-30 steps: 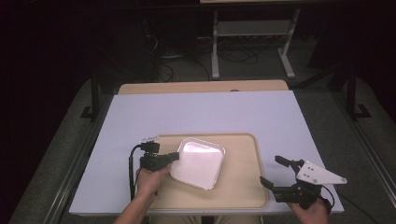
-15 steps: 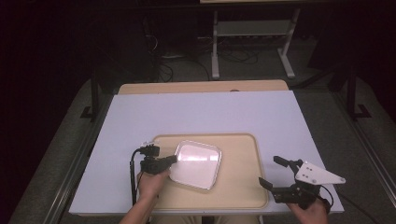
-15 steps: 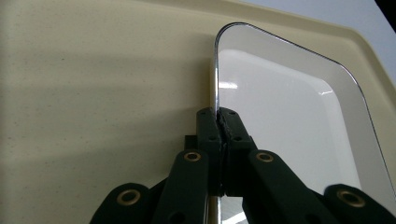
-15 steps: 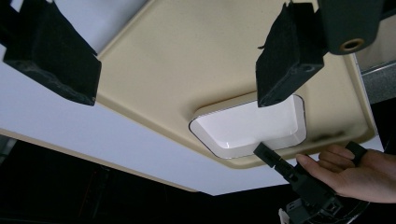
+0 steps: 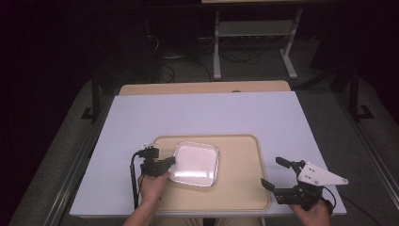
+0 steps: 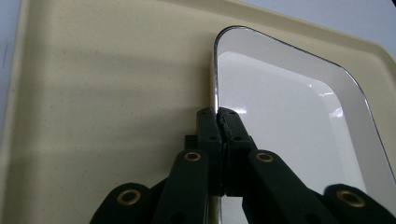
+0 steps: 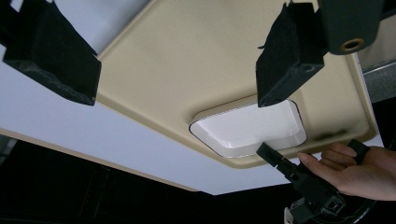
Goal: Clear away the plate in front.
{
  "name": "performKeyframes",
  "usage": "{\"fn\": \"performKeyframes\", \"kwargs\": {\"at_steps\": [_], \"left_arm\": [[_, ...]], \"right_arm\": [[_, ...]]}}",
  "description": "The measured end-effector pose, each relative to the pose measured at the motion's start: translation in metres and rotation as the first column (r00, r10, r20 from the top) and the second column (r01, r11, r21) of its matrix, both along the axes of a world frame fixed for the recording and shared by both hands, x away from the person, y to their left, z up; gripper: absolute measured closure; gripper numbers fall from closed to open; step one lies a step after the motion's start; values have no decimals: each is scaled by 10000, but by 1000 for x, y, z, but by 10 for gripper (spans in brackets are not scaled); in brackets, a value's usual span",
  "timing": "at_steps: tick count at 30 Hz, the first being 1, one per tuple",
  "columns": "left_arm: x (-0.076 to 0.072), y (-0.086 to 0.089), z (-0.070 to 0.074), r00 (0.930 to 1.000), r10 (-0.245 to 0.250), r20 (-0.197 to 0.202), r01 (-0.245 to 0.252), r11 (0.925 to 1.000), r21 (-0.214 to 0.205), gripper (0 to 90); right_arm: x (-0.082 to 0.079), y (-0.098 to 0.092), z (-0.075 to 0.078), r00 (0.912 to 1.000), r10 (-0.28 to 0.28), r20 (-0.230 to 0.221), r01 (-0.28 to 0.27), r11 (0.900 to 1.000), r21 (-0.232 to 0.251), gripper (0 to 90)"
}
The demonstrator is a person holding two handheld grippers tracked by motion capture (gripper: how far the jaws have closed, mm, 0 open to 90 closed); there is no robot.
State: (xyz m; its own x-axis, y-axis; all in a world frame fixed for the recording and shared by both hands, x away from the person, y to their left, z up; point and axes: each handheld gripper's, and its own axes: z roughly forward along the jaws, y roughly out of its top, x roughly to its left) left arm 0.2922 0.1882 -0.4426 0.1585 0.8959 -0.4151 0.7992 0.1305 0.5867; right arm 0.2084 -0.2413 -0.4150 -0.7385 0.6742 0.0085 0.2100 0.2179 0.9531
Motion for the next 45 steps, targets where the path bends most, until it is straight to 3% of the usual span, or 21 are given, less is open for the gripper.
{"fn": "performKeyframes", "kwargs": {"at_steps": [12, 29, 36, 45], "left_arm": [[-17, -13, 0, 9950, 994, -129, -996, 9949, -126, 886], [-32, -24, -2, 9898, 1427, -11, -1427, 9895, -230, 881], [-31, -24, -2, 9930, 1177, 20, -1176, 9926, -288, 873], [-34, -19, 3, 9967, 651, 489, -646, 9979, -102, 792]], "right_arm": [[-1, 2, 1, 10000, 44, 50, -44, 10000, 53, 134], [-1, 3, 2, 9999, 70, 96, -70, 10000, 29, 134], [-1, 3, 2, 9999, 64, 96, -64, 10000, 34, 134], [0, 4, 2, 9999, 72, 96, -72, 10000, -11, 134]]}}
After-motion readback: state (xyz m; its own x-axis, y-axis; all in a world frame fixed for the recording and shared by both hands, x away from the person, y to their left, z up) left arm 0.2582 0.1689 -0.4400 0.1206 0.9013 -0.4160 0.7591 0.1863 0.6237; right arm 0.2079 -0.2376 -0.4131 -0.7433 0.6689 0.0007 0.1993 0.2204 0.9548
